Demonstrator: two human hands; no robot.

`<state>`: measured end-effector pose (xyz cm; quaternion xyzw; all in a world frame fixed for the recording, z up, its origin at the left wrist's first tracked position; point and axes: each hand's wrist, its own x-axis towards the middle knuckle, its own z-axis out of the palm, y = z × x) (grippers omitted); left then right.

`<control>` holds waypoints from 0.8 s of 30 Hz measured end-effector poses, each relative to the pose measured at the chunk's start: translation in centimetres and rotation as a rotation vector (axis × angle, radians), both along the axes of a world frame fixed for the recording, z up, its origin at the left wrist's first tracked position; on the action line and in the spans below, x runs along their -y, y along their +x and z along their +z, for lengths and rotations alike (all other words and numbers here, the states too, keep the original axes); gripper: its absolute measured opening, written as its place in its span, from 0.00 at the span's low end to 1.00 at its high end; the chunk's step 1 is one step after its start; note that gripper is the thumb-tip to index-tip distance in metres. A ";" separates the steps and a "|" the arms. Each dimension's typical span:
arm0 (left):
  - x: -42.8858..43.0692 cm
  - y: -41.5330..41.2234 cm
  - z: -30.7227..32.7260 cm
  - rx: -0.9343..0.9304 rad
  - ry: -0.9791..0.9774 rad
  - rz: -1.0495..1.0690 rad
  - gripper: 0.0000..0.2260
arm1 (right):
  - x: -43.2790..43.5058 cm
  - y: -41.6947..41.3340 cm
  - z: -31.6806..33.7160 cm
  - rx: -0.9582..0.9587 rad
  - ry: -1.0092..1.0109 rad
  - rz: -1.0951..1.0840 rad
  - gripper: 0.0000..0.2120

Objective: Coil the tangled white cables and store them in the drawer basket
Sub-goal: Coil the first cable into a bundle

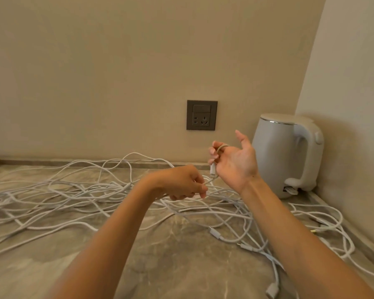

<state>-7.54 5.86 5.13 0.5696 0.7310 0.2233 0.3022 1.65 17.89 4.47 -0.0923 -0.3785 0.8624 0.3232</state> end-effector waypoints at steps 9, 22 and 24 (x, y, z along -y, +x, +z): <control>0.9 -0.5 1.9 -0.251 0.189 0.015 0.11 | 0.5 -0.1 0.1 0.328 0.330 -0.102 0.30; 0.2 -2.1 1.1 -0.164 0.876 0.272 0.08 | 1.5 -0.1 0.6 0.519 0.585 0.439 0.46; -0.1 -2.6 0.6 -0.085 0.927 0.316 0.08 | 1.6 -0.1 0.9 0.389 0.459 0.533 0.45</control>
